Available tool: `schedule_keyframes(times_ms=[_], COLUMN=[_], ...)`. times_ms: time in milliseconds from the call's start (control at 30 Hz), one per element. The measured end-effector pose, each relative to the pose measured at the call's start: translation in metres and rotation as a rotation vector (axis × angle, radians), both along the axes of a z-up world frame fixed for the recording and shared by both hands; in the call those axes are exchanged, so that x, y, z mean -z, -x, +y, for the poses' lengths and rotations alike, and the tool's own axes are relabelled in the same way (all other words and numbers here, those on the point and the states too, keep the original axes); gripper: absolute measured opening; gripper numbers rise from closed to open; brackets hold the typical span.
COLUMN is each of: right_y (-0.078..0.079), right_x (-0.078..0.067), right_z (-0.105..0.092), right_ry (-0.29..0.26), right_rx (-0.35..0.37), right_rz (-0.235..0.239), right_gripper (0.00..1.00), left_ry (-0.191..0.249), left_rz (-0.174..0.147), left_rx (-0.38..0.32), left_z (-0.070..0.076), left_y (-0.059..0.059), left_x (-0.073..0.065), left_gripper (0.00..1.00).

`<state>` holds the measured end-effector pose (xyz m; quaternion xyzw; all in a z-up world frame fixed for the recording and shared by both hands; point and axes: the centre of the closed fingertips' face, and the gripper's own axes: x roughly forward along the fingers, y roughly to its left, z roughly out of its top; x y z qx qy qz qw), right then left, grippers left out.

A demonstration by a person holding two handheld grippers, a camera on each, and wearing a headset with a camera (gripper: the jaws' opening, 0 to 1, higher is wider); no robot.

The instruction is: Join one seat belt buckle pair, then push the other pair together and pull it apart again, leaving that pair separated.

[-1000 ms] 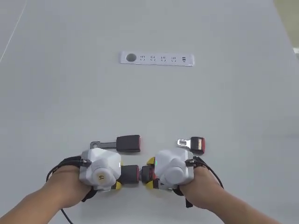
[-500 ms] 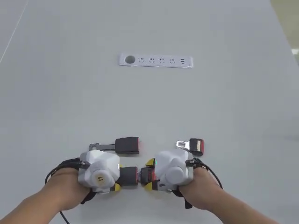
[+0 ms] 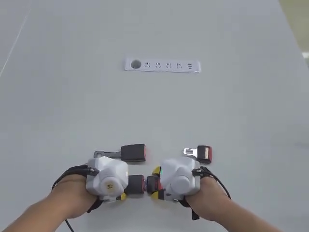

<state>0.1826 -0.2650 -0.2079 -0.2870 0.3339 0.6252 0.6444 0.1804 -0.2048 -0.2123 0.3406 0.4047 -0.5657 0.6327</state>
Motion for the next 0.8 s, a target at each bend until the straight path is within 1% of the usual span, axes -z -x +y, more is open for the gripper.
schedule_keyframes(times_ms=[300, 400, 433, 467, 500, 533, 567, 600, 700, 800], right_y=[0.002, 0.002, 0.002, 0.002, 0.001, 0.001, 0.002, 0.001, 0.001, 0.004], right_x=[0.0, -0.004, -0.004, -0.004, -0.006, -0.007, -0.01, -0.012, -0.019, -0.029], right_z=[-0.001, -0.001, -0.002, -0.003, -0.004, -0.004, -0.005, -0.005, -0.005, -0.005], right_ry=[0.015, 0.002, -0.003, -0.005, -0.008, -0.013, -0.015, -0.019, -0.042, -0.061], right_rx=[0.019, 0.032, 0.035, 0.046, 0.051, 0.054, 0.053, 0.051, 0.053, 0.041], right_rz=[-0.004, -0.002, -0.004, 0.001, 0.005, 0.009, 0.008, 0.005, 0.014, 0.03], right_gripper=[0.33, 0.34, 0.34, 0.34, 0.33, 0.34, 0.34, 0.36, 0.36, 0.34], left_ry=[-0.006, -0.013, -0.013, -0.012, 0.0, 0.011, 0.013, 0.017, 0.028, 0.035], left_rz=[-0.004, -0.005, -0.014, -0.012, -0.009, -0.014, -0.022, -0.022, -0.019, -0.024], left_rx=[-0.008, -0.006, 0.017, 0.012, 0.001, -0.009, -0.017, -0.02, -0.022, -0.011], left_z=[0.0, -0.001, -0.002, -0.001, -0.002, -0.003, -0.002, -0.003, -0.003, -0.006], left_y=[0.0, 0.001, 0.001, 0.001, 0.001, -0.001, -0.004, -0.004, -0.004, -0.005], left_x=[-0.001, -0.003, -0.004, -0.004, -0.006, -0.008, -0.011, -0.013, -0.019, -0.031], left_gripper=[0.33, 0.33, 0.33, 0.34, 0.34, 0.35, 0.36, 0.37, 0.37, 0.4])
